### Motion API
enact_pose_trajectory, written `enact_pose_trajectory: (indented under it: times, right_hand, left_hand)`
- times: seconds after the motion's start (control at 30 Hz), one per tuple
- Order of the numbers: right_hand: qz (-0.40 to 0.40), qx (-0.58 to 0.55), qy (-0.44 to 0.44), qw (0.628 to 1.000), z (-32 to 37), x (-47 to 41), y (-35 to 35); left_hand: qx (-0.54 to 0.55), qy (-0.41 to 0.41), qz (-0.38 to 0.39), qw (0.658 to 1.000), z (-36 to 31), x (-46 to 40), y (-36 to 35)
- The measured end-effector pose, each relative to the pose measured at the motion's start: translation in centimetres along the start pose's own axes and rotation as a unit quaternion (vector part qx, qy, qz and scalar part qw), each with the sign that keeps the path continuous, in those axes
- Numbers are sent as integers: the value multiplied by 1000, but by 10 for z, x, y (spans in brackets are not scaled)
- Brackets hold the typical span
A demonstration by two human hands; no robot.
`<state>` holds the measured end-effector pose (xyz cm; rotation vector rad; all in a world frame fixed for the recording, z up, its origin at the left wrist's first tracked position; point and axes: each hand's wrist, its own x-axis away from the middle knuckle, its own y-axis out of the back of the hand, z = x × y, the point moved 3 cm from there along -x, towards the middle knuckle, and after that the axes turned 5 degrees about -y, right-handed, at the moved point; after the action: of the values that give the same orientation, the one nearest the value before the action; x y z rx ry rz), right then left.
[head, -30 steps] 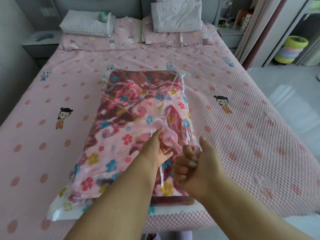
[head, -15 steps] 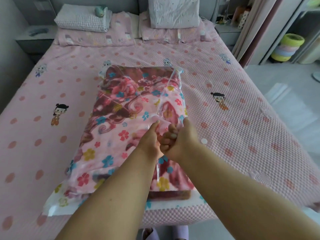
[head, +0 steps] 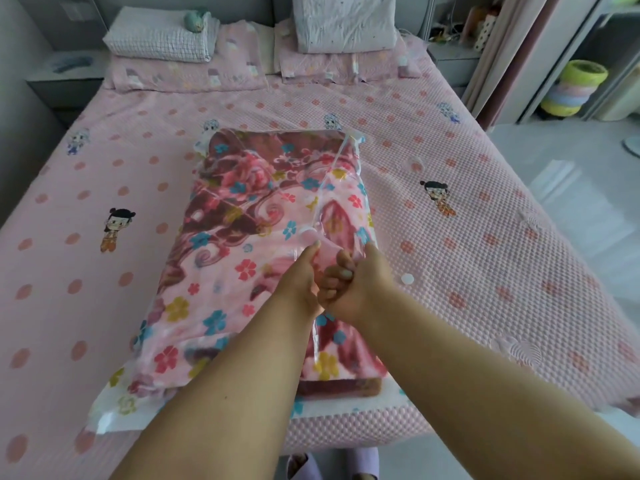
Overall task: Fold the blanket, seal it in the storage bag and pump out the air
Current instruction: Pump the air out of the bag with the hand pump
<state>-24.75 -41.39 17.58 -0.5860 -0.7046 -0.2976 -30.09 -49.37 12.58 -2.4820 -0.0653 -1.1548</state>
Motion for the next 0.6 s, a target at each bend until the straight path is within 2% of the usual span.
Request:
enact_pose_trajectory:
  times: [0.07,0.1,0.17,0.27,0.33,0.37,0.4,0.47,0.6]
  right_hand:
    - [25,-78,-86,993,-4,26,4]
    - [9,-86,-93,992,-6,35,8]
    - [-15,-76,-89,993,-2,28,11]
    - [-33,-73,-82,993,6,-3,-12]
    - [-30,17,-27,999,12,-7,-1]
    - [-10,23,-6,1000,9,-1,5]
    - [12,11,-16,1000,4,13,9]
    - [19,-71,-96,993,-5,39,11]
    - [-18,-90,-83,992,-1,20,6]
  left_hand:
    - [10,-20,0,1000,2,0,1]
    - [23,-31,-1,999,2,-3,2]
    - [19,-43,-2,999,2,-9,3]
    - [24,-3,36,999,0,-5,-5]
    - [26,6,39,999,2,-4,-7]
    - [16,0,26,1000,3,-6,-5]
    - [7,-13,10,1000,5,-9,-2]
    - [9,-34,4,999,5,-11,3]
    - [1,-33,-3,999,4,-13,3]
